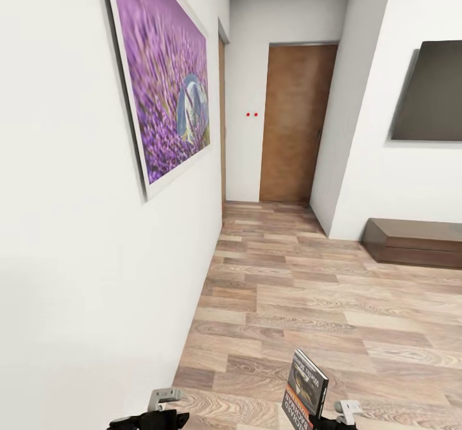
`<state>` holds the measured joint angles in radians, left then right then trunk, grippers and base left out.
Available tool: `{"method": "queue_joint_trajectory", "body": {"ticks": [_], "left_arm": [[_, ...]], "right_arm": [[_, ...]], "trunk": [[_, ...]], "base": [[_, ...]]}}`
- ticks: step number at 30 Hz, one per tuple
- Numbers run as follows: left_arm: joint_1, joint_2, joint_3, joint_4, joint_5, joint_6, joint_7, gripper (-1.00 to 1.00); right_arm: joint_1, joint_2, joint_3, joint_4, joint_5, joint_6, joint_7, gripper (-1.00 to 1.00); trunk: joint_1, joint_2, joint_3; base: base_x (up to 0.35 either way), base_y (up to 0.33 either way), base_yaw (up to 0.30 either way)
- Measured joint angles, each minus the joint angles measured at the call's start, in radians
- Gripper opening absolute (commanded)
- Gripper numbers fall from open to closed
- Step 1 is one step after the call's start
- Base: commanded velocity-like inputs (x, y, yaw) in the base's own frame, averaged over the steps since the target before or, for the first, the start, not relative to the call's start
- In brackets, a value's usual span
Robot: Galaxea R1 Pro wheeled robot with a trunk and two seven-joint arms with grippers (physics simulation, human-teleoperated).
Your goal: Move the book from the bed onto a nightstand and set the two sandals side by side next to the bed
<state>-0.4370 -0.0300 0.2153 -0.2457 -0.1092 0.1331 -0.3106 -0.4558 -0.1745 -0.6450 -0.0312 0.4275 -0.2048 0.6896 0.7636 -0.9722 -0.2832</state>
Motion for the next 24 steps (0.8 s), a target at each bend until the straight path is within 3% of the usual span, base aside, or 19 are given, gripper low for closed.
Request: {"method": "queue_joint_trajectory", "body": {"ticks": [10,24], "left_arm": [[0.0,0.0,0.0,0.0,0.0,0.0,0.0,1.0],[0.0,-0.001,0.0,0.001,-0.002,0.0,0.0,1.0]], "right_arm": [[-0.001,0.0,0.0,0.0,0.0,0.0,0.0,-1.0],[0.0,0.0,-0.001,0.0,0.0,0.0,0.0,-1.0]], "trunk": [[0.0,0.0,0.0],[0.0,0.0,0.0]], "base": [[0.266,0.0,0.0],[0.028,0.0,0.0]]}}
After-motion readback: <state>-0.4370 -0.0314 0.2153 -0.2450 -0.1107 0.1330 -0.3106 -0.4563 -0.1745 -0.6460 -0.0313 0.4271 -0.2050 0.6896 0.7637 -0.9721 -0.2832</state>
